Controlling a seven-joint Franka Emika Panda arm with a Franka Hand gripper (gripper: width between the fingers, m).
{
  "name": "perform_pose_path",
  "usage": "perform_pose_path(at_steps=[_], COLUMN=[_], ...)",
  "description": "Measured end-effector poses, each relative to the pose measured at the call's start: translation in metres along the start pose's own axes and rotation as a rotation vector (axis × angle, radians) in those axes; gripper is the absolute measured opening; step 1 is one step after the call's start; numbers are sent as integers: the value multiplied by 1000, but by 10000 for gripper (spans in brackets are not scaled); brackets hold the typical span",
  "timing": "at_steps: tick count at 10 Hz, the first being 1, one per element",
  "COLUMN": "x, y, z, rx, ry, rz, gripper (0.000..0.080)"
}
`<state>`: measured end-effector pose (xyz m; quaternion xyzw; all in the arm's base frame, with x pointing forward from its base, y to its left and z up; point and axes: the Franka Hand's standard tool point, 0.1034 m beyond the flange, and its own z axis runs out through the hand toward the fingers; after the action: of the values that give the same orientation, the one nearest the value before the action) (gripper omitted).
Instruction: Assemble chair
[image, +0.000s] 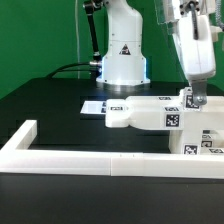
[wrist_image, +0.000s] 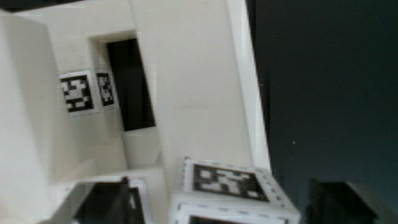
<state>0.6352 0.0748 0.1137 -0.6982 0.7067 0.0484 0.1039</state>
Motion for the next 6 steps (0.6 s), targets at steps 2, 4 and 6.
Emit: perform_pose_path(at_steps=[2,4,6], x=[0,0,1], y=[0,0,3], z=[1,1,0], rx=[-1,-1,-34], ry=[0,0,9], rz=[-134,-291,-512], gripper=[636,649,649])
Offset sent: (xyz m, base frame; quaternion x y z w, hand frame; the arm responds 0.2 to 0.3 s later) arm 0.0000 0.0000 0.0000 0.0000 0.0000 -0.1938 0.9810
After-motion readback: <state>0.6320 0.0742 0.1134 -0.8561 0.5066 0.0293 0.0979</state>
